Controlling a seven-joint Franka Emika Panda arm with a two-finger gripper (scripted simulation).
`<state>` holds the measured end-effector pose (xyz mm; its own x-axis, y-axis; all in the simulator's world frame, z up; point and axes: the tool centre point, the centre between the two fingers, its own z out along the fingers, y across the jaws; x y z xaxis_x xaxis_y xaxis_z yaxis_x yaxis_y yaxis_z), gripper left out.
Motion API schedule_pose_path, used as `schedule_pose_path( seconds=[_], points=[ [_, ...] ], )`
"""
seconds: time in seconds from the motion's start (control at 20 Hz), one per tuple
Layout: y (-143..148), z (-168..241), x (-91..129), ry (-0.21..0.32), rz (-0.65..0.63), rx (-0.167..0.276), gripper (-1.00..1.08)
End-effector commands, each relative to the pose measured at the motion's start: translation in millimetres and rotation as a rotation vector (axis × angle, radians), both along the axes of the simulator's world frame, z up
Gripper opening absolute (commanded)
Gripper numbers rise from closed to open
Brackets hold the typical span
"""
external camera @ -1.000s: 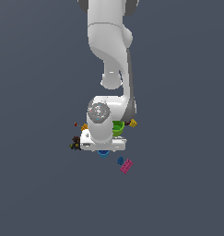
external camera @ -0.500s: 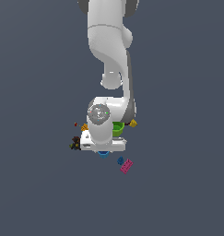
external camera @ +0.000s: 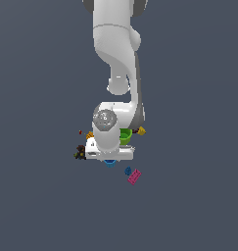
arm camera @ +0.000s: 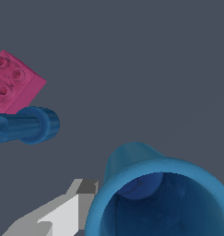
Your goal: Pick up a designated object from a clutter of objects.
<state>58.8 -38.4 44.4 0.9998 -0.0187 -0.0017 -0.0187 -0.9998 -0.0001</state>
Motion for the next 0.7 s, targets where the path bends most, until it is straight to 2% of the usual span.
schedule_pose_path(
  seconds=[0.0, 0.35, 0.65],
  points=[
    [0, 6, -2, -0.002, 0.0, 0.0, -1.0],
    [2, 36, -15, -0.002, 0.0, 0.0, -1.0],
    [4, 78, -34, -0.002, 0.0, 0.0, -1.0]
  ],
)
